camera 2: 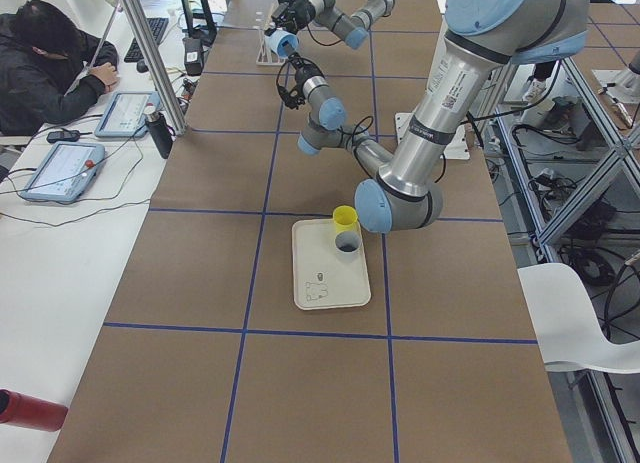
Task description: Transfer IKEA cup to right arm and place on rack
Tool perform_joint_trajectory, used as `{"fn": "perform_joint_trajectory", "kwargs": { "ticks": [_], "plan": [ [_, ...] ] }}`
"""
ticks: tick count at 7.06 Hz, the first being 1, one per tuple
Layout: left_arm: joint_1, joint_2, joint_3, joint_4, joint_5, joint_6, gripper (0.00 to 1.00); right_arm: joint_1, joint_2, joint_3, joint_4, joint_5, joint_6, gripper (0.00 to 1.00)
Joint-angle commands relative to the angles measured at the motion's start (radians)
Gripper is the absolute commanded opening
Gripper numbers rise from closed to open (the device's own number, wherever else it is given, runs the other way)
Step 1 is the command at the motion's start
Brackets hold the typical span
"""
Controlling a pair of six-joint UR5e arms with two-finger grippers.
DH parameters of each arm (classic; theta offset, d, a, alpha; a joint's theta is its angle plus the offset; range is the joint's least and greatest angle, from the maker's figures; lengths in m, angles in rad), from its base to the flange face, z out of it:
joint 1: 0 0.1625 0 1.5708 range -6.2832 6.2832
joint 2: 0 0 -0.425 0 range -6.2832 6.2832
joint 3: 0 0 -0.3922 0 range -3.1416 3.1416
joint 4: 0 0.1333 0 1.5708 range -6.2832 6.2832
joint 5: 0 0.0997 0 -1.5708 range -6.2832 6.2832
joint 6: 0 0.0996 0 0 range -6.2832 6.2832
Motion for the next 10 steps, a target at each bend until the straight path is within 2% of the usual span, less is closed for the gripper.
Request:
{"fn": "perform_joint_trajectory", "kwargs": {
  "ticks": [1, 3, 5, 7, 8, 10],
  "plan": [
    [-0.006, 0.004, -0.003, -0.002, 0.001, 0.007, 1.0, 0.034, 0.0, 0.001, -0.001, 0.002, -0.01, 0.0],
    [-0.017, 0.024, -0.004, -0.001, -0.002, 0.04, 1.0, 0.105, -0.03, 0.004, -0.044, 0.005, -0.102, 0.0],
    [-0.024, 0.056, -0.006, 0.001, -0.011, 0.138, 1.0, 0.212, -0.152, 0.008, -0.054, 0.009, -0.217, 0.0],
    [-0.027, 0.075, -0.006, 0.021, -0.011, 0.238, 1.0, 0.324, -0.271, -0.001, -0.119, -0.003, -0.37, 0.0],
    [-0.027, 0.095, -0.007, 0.015, -0.014, 0.257, 1.0, 0.373, -0.32, -0.002, -0.153, -0.003, -0.496, 0.0],
    [-0.056, 0.107, -0.012, 0.024, -0.061, 0.275, 1.0, 0.448, -0.386, -0.076, -0.155, -0.001, -0.836, 0.0]
  ]
}}
